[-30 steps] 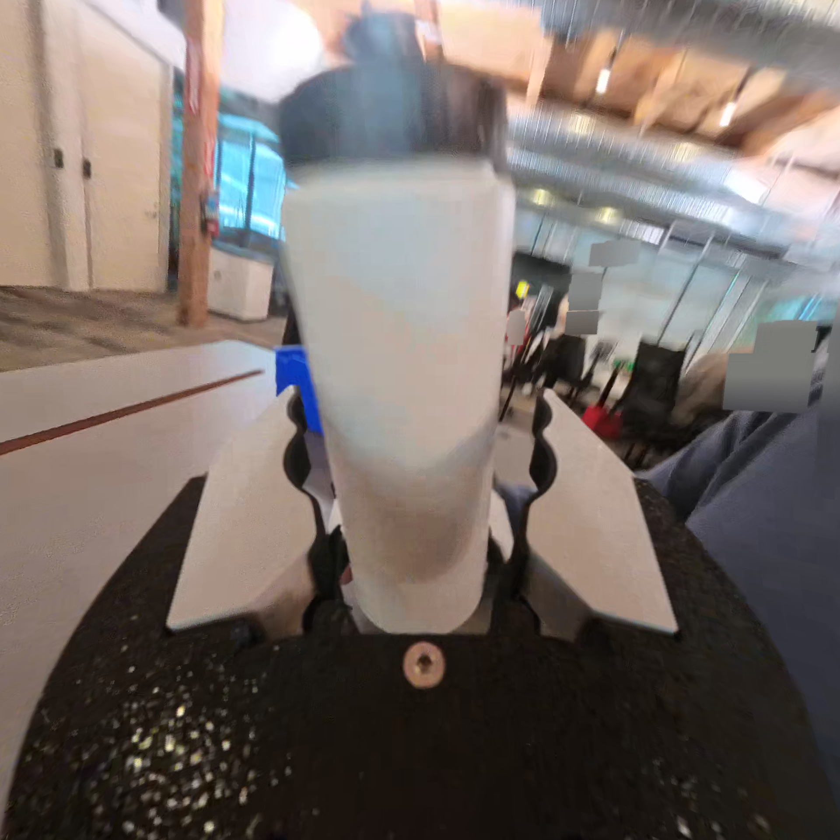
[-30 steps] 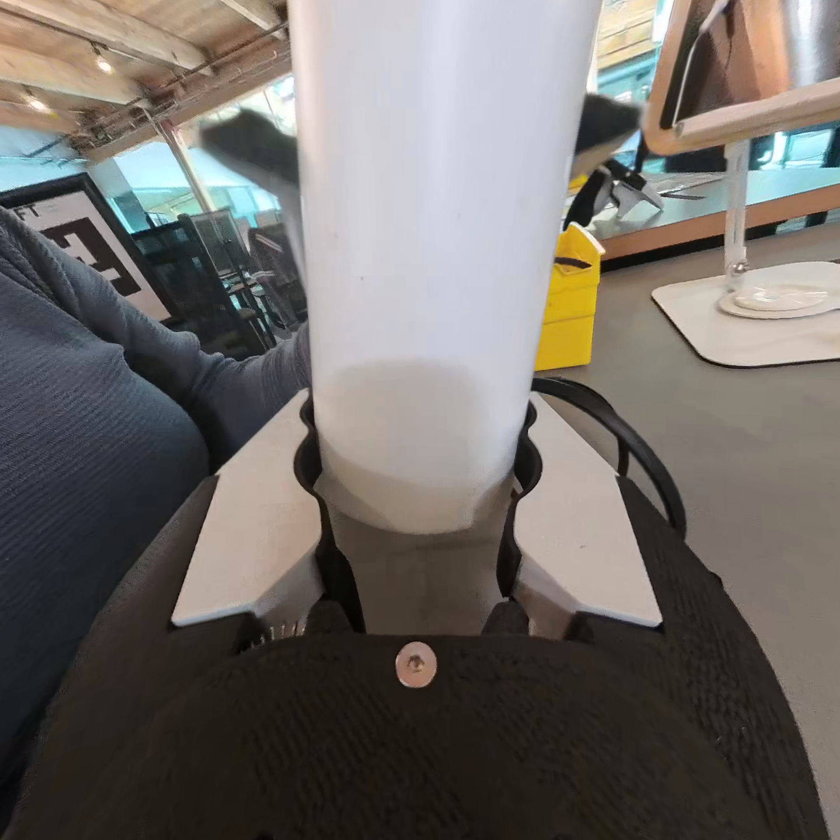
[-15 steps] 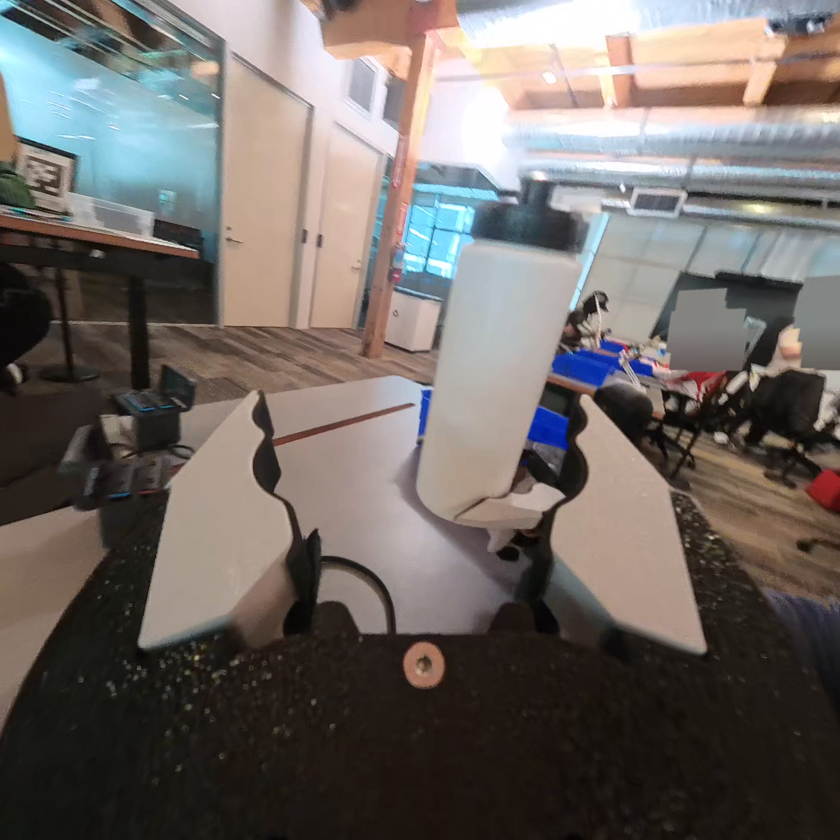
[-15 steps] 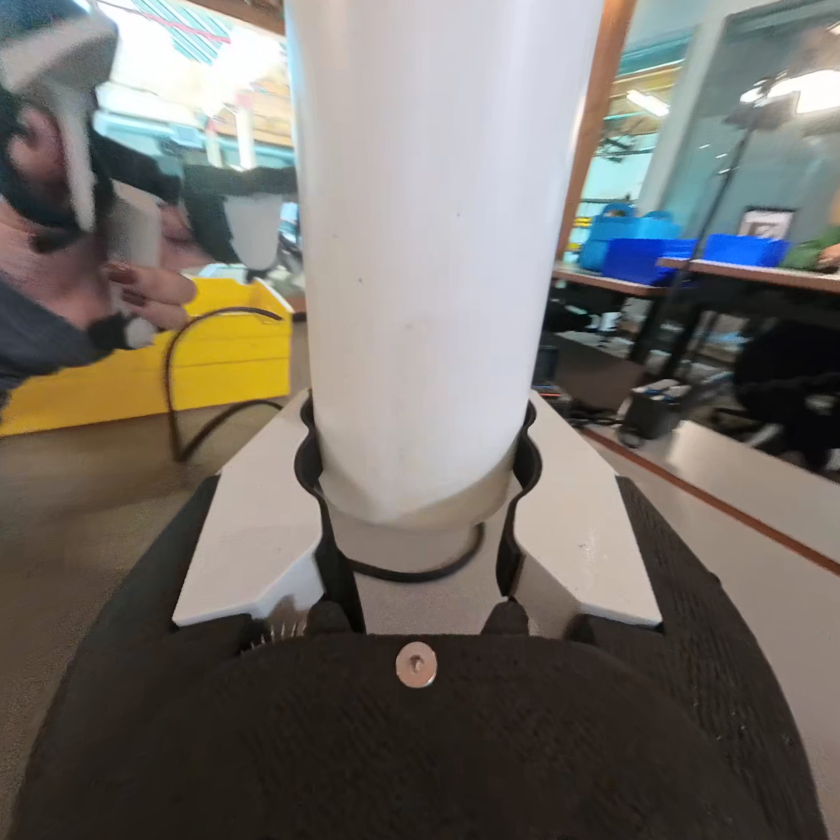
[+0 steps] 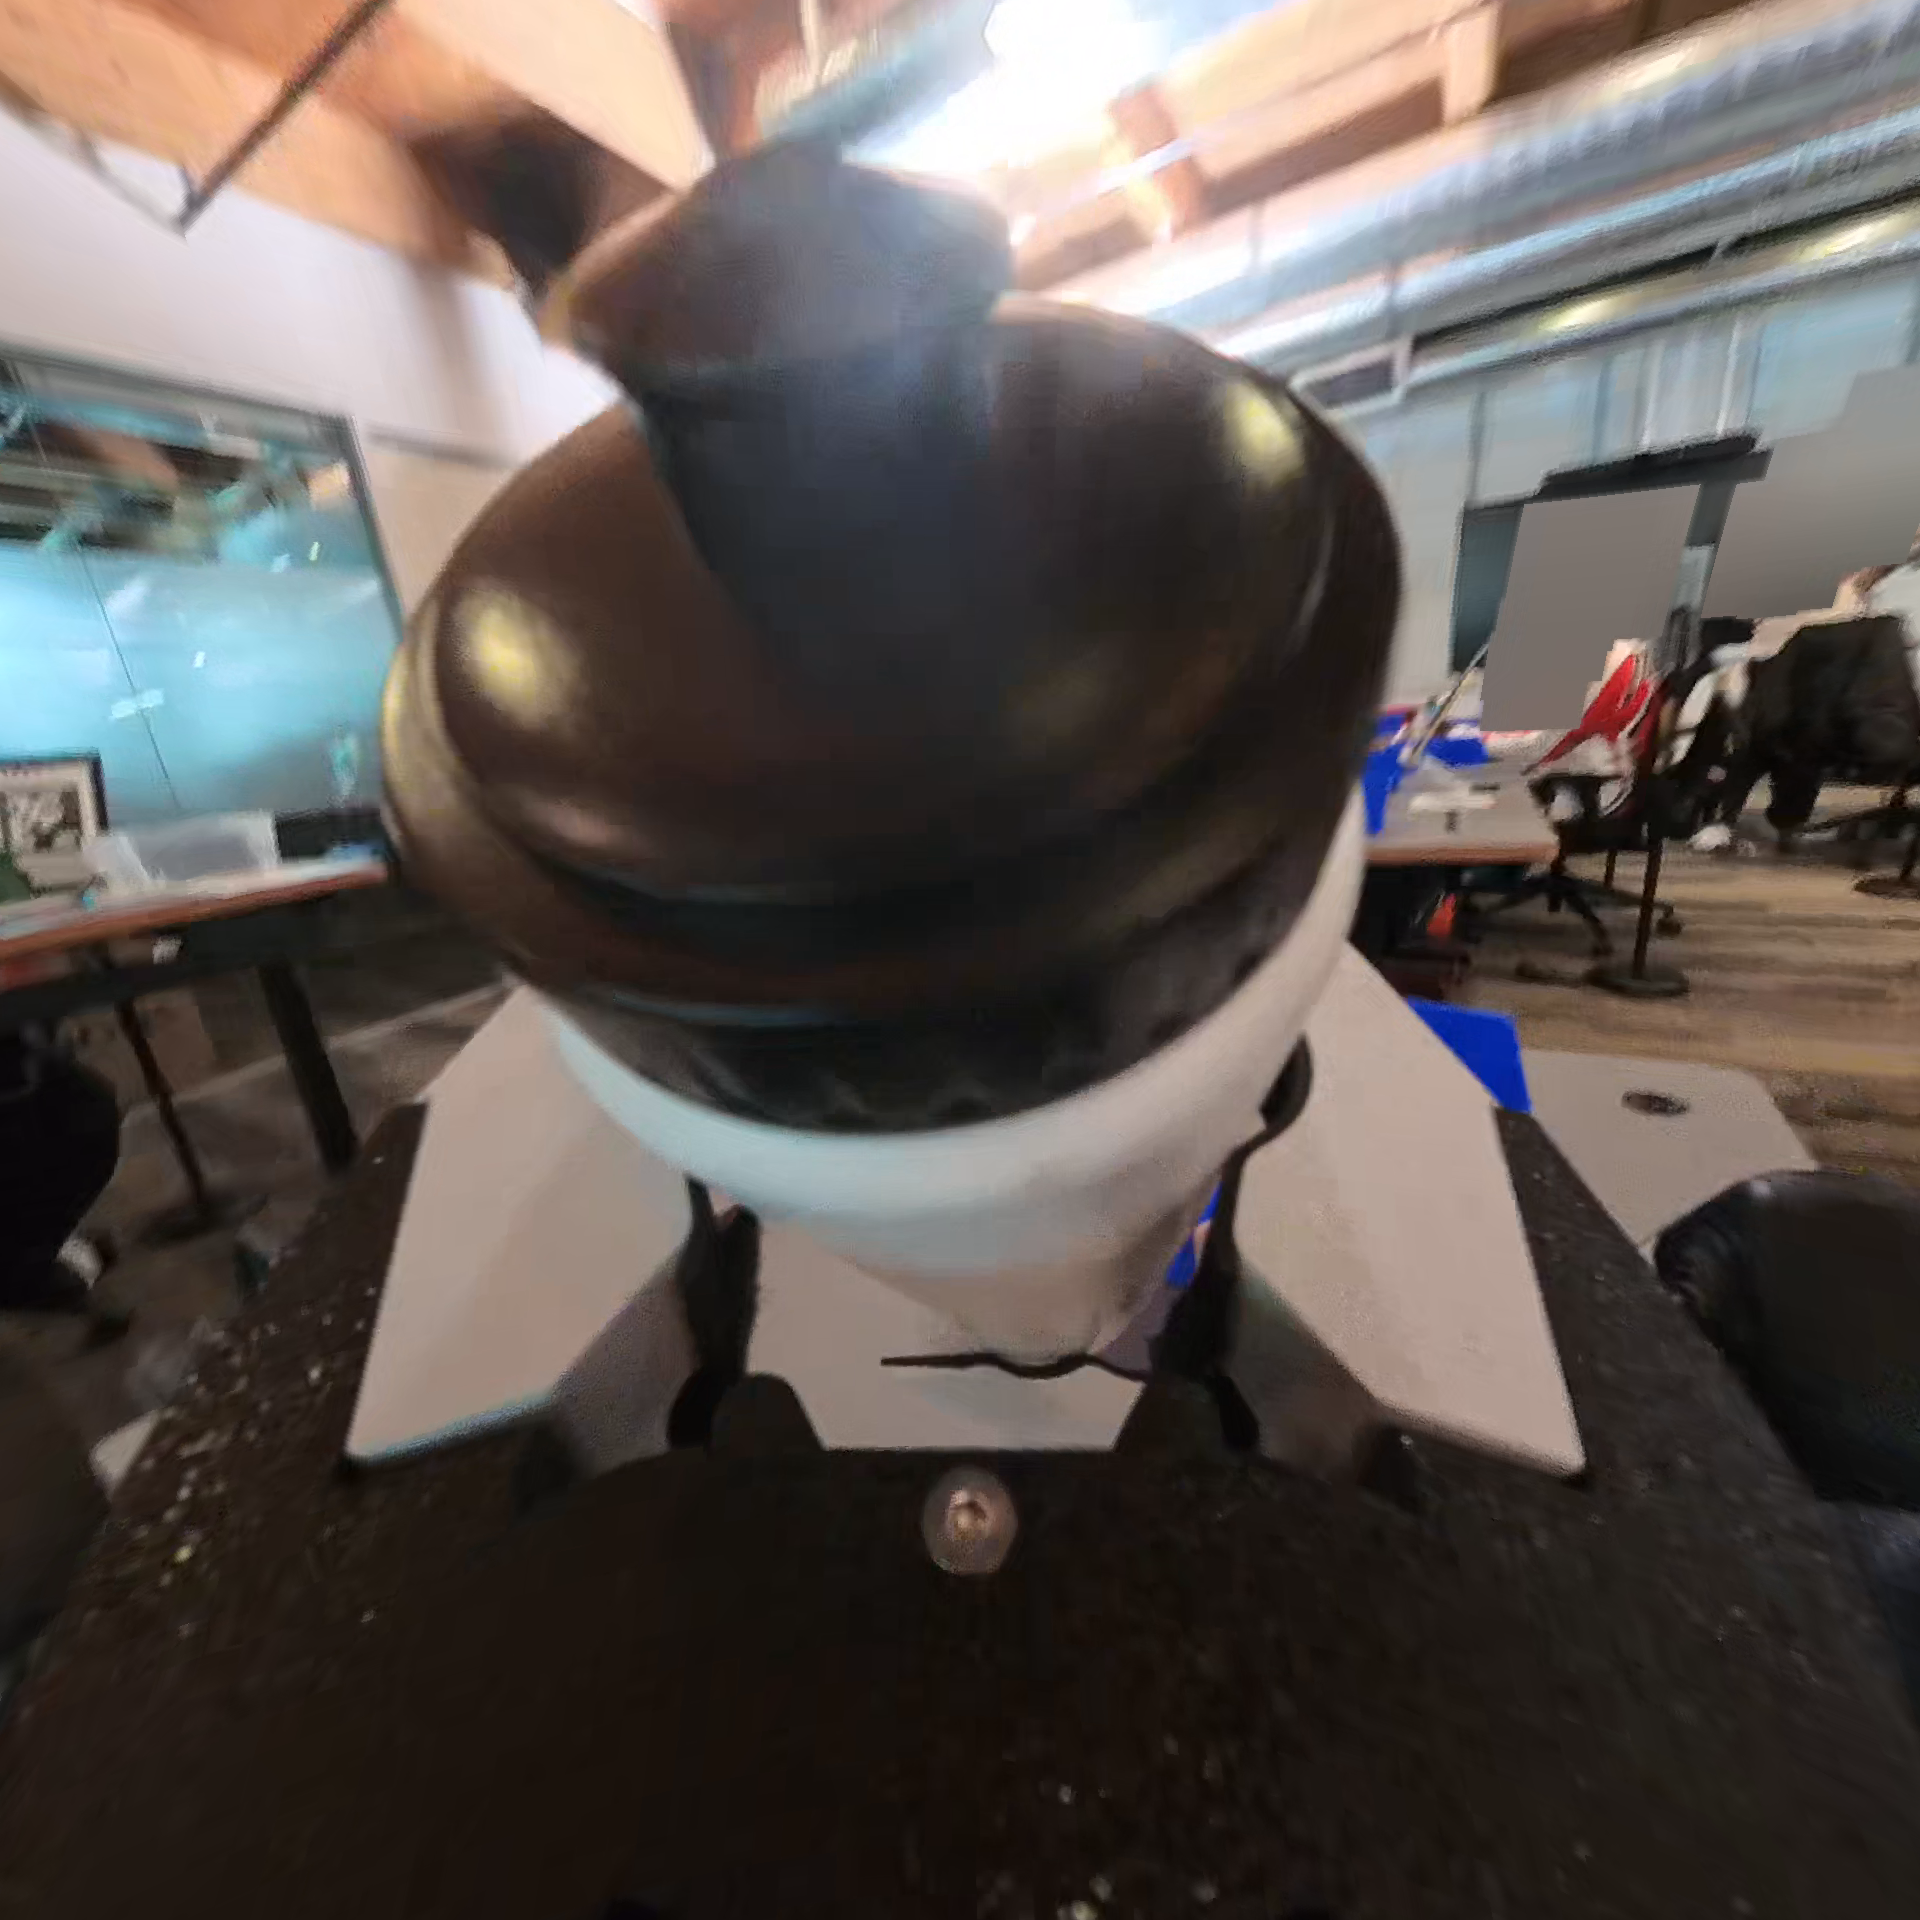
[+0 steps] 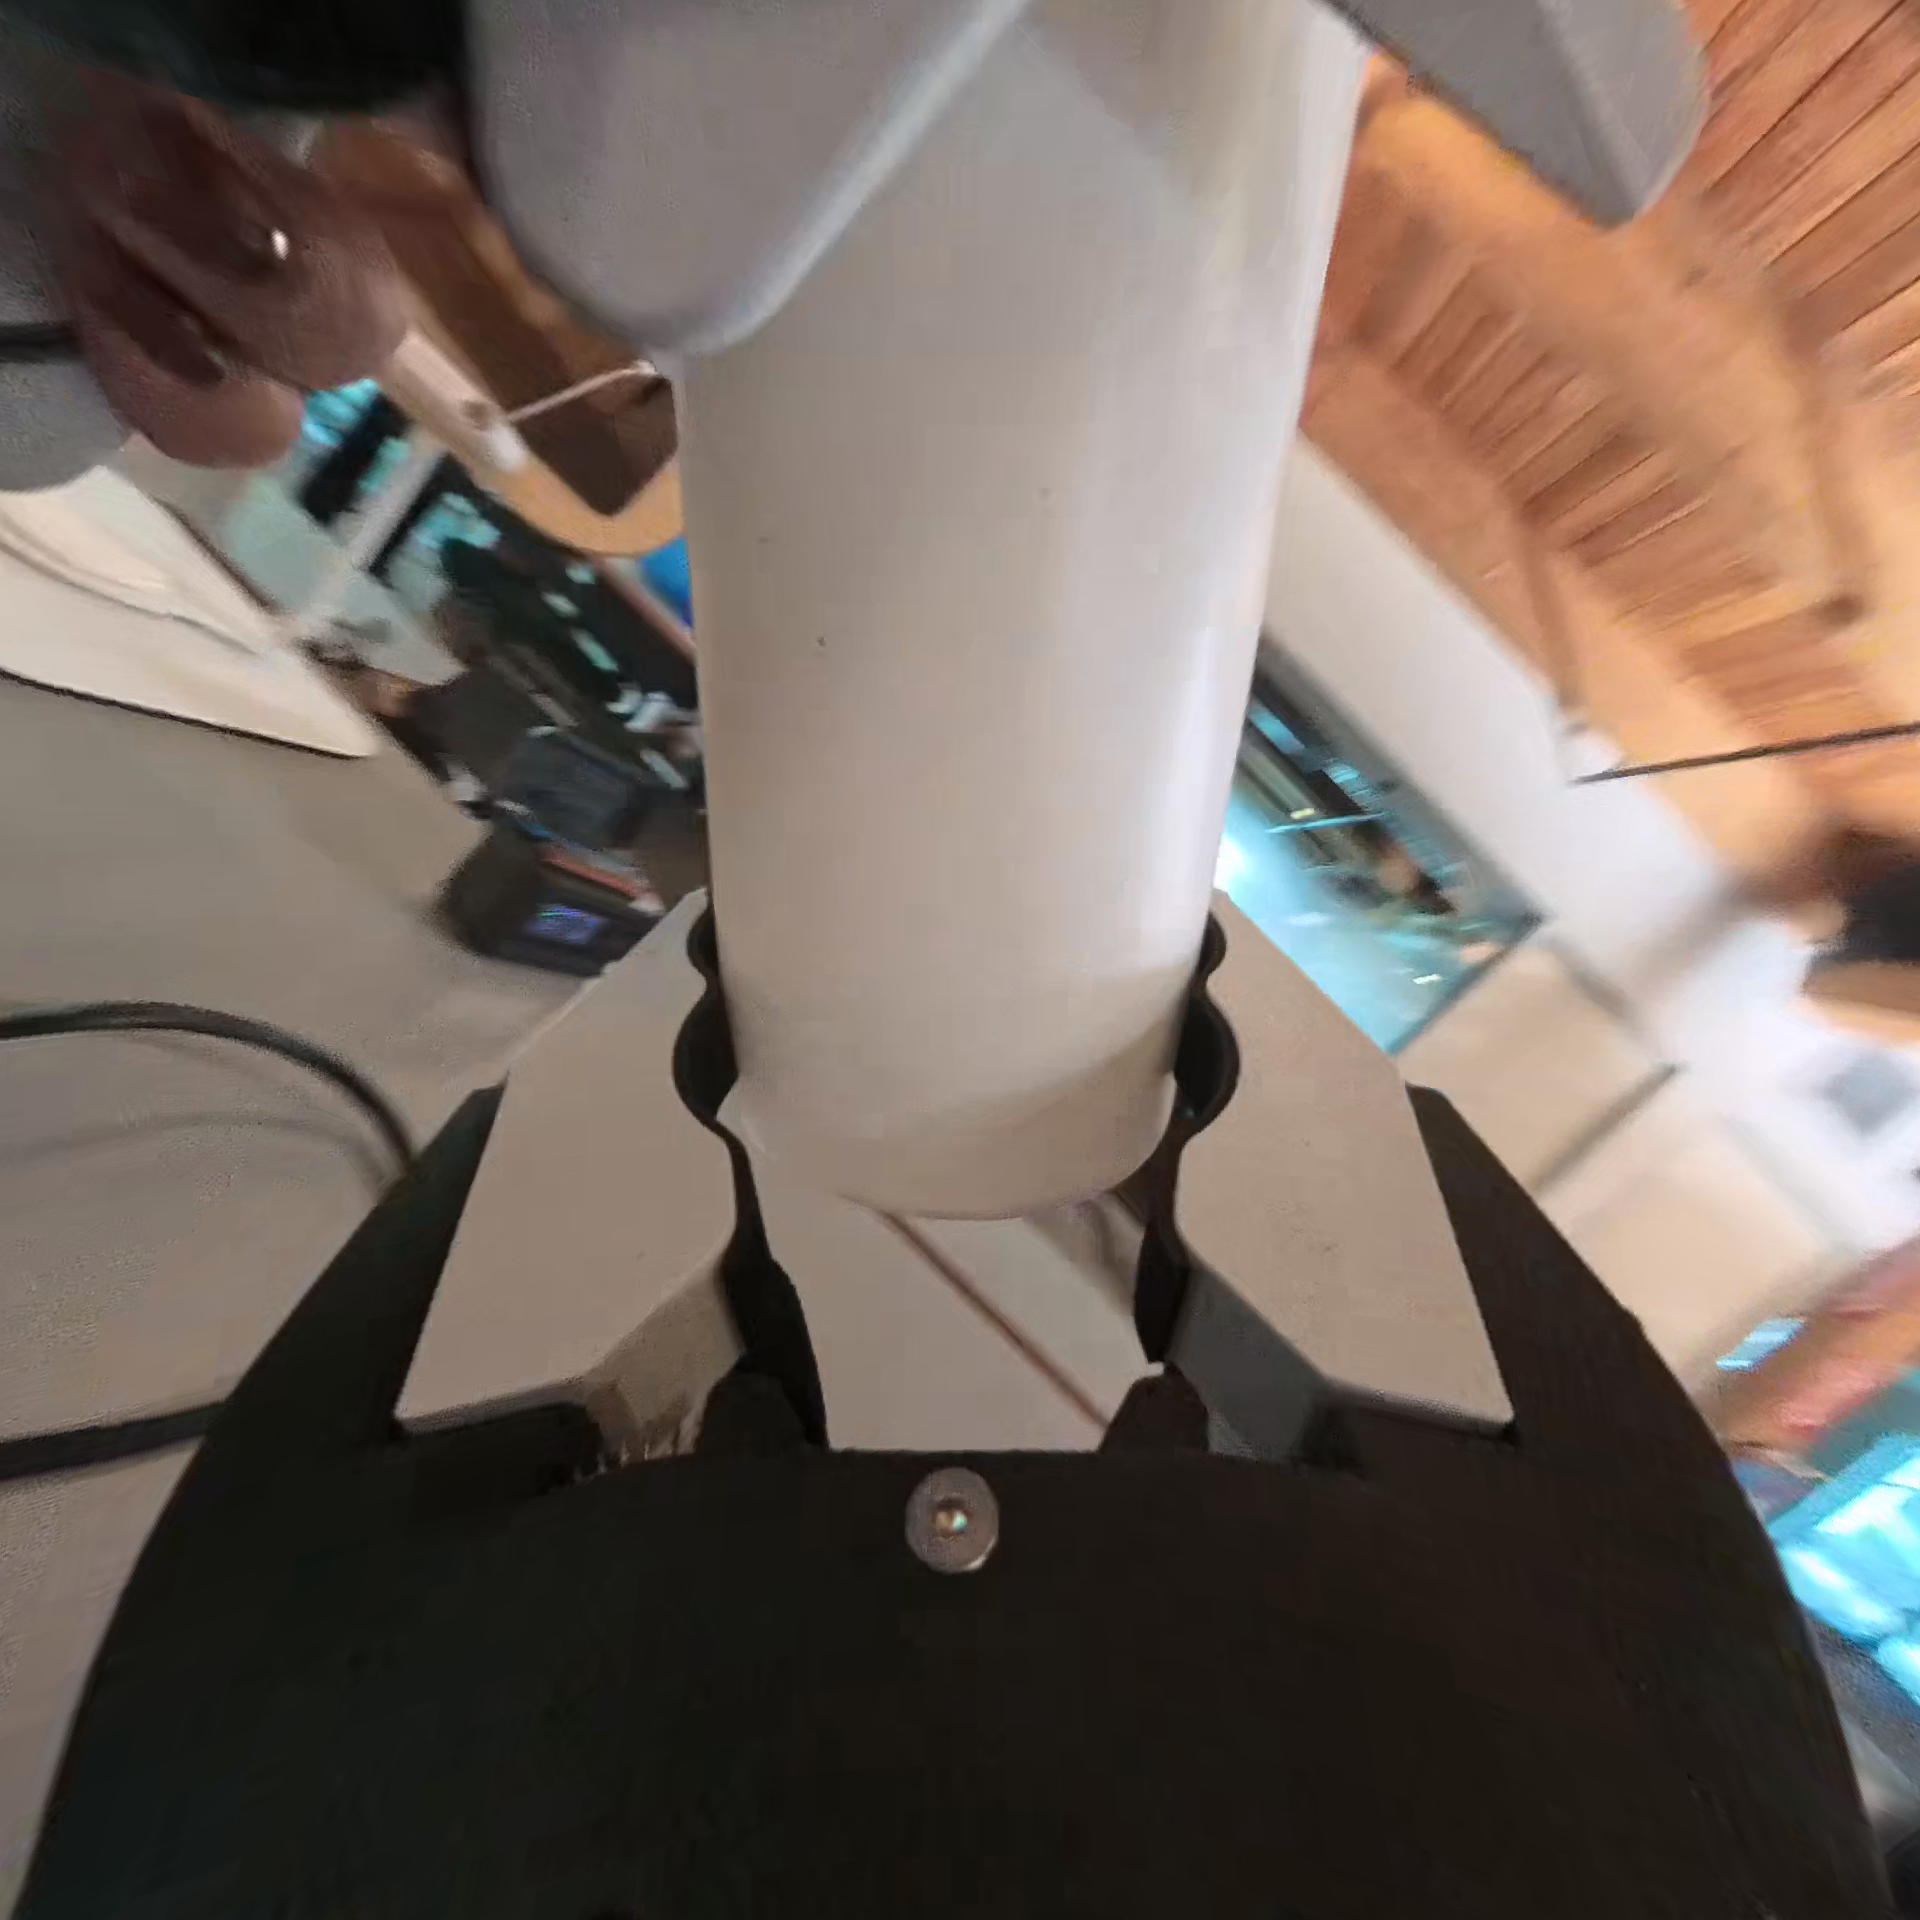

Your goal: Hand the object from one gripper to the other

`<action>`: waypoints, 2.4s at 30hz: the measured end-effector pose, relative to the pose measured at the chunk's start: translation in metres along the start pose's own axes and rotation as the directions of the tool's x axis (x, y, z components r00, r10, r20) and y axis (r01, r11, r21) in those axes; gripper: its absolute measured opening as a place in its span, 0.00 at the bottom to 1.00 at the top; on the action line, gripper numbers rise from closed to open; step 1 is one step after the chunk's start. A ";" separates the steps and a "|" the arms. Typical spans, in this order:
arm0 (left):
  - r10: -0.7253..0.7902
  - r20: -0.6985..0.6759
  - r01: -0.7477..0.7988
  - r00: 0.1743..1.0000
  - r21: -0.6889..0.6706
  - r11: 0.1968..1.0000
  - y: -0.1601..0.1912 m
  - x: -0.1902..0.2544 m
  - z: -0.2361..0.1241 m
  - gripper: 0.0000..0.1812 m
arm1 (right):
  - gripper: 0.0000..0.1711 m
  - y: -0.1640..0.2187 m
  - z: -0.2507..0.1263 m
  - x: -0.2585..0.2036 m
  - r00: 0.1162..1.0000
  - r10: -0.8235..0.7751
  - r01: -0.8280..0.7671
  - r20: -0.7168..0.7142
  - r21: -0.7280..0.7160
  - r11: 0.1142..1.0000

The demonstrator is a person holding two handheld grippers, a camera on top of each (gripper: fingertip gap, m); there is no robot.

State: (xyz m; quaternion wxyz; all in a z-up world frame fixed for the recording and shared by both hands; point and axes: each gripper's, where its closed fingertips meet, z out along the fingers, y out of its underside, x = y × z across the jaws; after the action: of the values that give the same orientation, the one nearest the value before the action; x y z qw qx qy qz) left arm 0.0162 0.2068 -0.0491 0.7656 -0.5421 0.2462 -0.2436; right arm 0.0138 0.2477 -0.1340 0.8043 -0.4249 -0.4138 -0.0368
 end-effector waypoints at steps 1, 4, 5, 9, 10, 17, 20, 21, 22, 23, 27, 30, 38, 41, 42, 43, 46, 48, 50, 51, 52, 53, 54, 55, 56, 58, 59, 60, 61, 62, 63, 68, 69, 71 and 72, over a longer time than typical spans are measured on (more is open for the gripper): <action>0.001 -0.022 0.000 1.000 0.047 0.999 -0.008 0.003 0.001 0.64 | 0.51 -0.004 0.001 0.008 0.999 -0.027 0.028 -0.033 0.010 1.000; 0.026 -0.103 -0.010 0.994 0.149 0.989 -0.028 0.005 0.001 0.57 | 0.51 -0.019 0.007 0.022 0.996 -0.062 0.067 -0.057 0.074 0.995; 0.010 -0.123 0.009 0.992 0.159 0.987 -0.035 0.001 0.000 0.56 | 0.51 -0.027 0.009 0.021 0.999 -0.048 0.049 -0.011 0.115 0.992; -0.067 -0.268 0.132 0.961 0.230 0.964 -0.065 -0.012 -0.017 0.56 | 0.52 -0.064 0.010 -0.001 0.943 0.014 -0.091 0.333 0.216 0.972; -0.070 -0.292 0.146 0.954 0.247 0.958 -0.070 -0.016 -0.022 0.56 | 0.53 -0.072 0.009 -0.005 0.903 0.053 -0.150 0.426 0.198 0.969; 0.043 -0.429 0.078 0.902 0.260 0.962 -0.070 -0.006 -0.044 0.56 | 0.57 -0.106 -0.003 -0.023 0.521 0.348 -0.437 0.779 -0.107 0.893; 0.113 -0.481 0.025 0.869 0.270 0.963 -0.065 0.008 -0.047 0.56 | 0.54 -0.090 -0.003 -0.046 0.546 0.279 -0.276 0.790 -0.145 0.950; 0.119 -0.493 0.024 0.862 0.274 0.962 -0.064 0.012 -0.047 0.56 | 0.48 -0.087 -0.001 -0.050 0.562 0.248 -0.233 0.789 -0.137 0.963; 0.135 -0.478 0.004 0.868 0.279 0.960 -0.063 0.012 -0.045 0.56 | 0.47 -0.085 0.002 -0.054 0.571 0.229 -0.207 0.789 -0.132 0.969; 0.149 -0.459 -0.021 0.876 0.273 0.962 -0.060 0.011 -0.043 0.56 | 0.47 -0.083 0.005 -0.056 0.573 0.230 -0.199 0.786 -0.139 0.970; 0.107 -0.332 -0.018 0.937 0.261 0.965 -0.059 -0.011 -0.036 0.50 | 0.47 -0.076 0.024 -0.042 0.677 0.230 -0.219 0.699 -0.107 0.970; 0.067 -0.266 0.003 0.962 0.252 0.968 -0.058 -0.026 -0.034 0.47 | 0.46 -0.070 0.036 -0.021 0.790 0.175 -0.175 0.588 -0.058 0.983; 0.066 -0.094 -0.050 0.993 0.168 0.985 -0.050 -0.040 -0.018 0.70 | 0.46 -0.064 0.050 0.024 0.960 -0.126 0.130 0.251 -0.002 0.991; 0.031 0.014 -0.034 0.999 0.305 0.952 -0.063 -0.046 -0.023 0.66 | 0.46 -0.068 0.054 0.033 0.949 -0.292 0.295 0.115 -0.010 0.955; 0.015 0.038 -0.028 0.999 0.366 0.930 -0.068 -0.047 -0.028 0.63 | 0.46 -0.072 0.054 0.034 0.939 -0.334 0.336 0.082 -0.001 0.942; 0.009 0.049 -0.029 0.999 0.421 0.907 -0.072 -0.046 -0.033 0.56 | 0.46 -0.076 0.054 0.034 0.927 -0.373 0.373 0.050 0.011 0.928; -0.005 0.027 -0.009 1.000 0.502 0.865 -0.079 -0.045 -0.042 0.54 | 0.46 -0.087 0.052 0.033 0.901 -0.433 0.432 0.003 0.055 0.900; -0.061 -0.019 0.062 0.998 0.509 0.859 -0.082 -0.049 -0.045 0.54 | 0.47 -0.091 0.049 0.028 0.913 -0.406 0.400 0.037 0.108 0.910; -0.133 -0.089 0.160 0.987 0.532 0.831 -0.086 -0.055 -0.051 0.54 | 0.46 -0.099 0.044 0.020 0.931 -0.353 0.334 0.095 0.171 0.927; -0.157 -0.129 0.202 0.979 0.547 0.812 -0.088 -0.058 -0.055 0.54 | 0.46 -0.103 0.041 0.016 0.945 -0.295 0.265 0.143 0.197 0.944; -0.183 -0.177 0.252 0.967 0.562 0.788 -0.090 -0.060 -0.059 0.54 | 0.46 -0.110 0.038 0.014 0.958 -0.201 0.155 0.203 0.222 0.963; -0.204 -0.233 0.304 0.951 0.573 0.761 -0.093 -0.062 -0.064 0.54 | 0.46 -0.119 0.034 0.012 0.956 -0.085 0.014 0.280 0.246 0.969; -0.221 -0.283 0.351 0.933 0.587 0.730 -0.096 -0.063 -0.069 0.53 | 0.46 -0.128 0.029 0.012 0.930 0.039 -0.142 0.366 0.258 0.956; -0.230 -0.324 0.387 0.918 0.600 0.700 -0.099 -0.064 -0.074 0.53 | 0.48 -0.136 0.024 0.015 0.882 0.159 -0.291 0.444 0.249 0.924; -0.236 -0.352 0.414 0.906 0.612 0.674 -0.102 -0.066 -0.078 0.53 | 0.50 -0.142 0.020 0.020 0.816 0.264 -0.423 0.514 0.221 0.879; -0.239 -0.394 0.450 0.887 0.628 0.635 -0.106 -0.067 -0.085 0.53 | 0.55 -0.147 0.016 0.029 0.666 0.432 -0.623 0.608 0.134 0.771; -0.239 -0.413 0.467 0.879 0.639 0.611 -0.108 -0.067 -0.088 0.53 | 0.57 -0.145 0.017 0.033 0.589 0.505 -0.694 0.631 0.075 0.716; -0.238 -0.434 0.484 0.869 0.649 0.587 -0.110 -0.068 -0.091 0.53 | 0.59 -0.142 0.019 0.034 0.506 0.575 -0.750 0.643 0.000 0.661; -0.236 -0.456 0.502 0.858 0.653 0.566 -0.111 -0.067 -0.094 0.54 | 0.61 -0.138 0.021 0.032 0.413 0.632 -0.792 0.656 -0.084 0.605; -0.233 -0.479 0.521 0.846 0.654 0.549 -0.112 -0.067 -0.096 0.54 | 0.64 -0.138 0.020 0.027 0.303 0.662 -0.821 0.685 -0.166 0.547; -0.233 -0.498 0.538 0.835 0.650 0.537 -0.112 -0.066 -0.096 0.54 | 0.65 -0.142 0.016 0.020 0.171 0.677 -0.841 0.716 -0.251 0.479; -0.225 -0.556 0.580 0.800 0.622 0.525 -0.110 -0.059 -0.093 0.54 | 0.58 -0.159 0.001 0.007 -0.296 0.615 -0.817 0.731 -0.527 0.233; -0.231 -0.561 0.589 0.795 0.623 0.514 -0.109 -0.061 -0.093 0.54 | 0.58 -0.158 0.000 0.005 -0.320 0.608 -0.805 0.727 -0.547 0.230; -0.243 -0.583 0.612 0.775 0.599 0.516 -0.108 -0.064 -0.092 0.54 | 0.56 -0.158 -0.003 0.004 -0.319 0.596 -0.800 0.737 -0.547 0.249; -0.249 -0.587 0.617 0.770 0.587 0.524 -0.107 -0.064 -0.091 0.54 | 0.55 -0.158 -0.003 0.005 -0.308 0.594 -0.806 0.743 -0.535 0.252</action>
State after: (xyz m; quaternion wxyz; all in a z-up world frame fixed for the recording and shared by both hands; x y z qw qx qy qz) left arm -0.1019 0.1522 0.0329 0.7542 -0.1492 0.1376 -0.6245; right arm -0.0458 0.1471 -0.0280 0.3080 -0.4366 -0.4201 0.7335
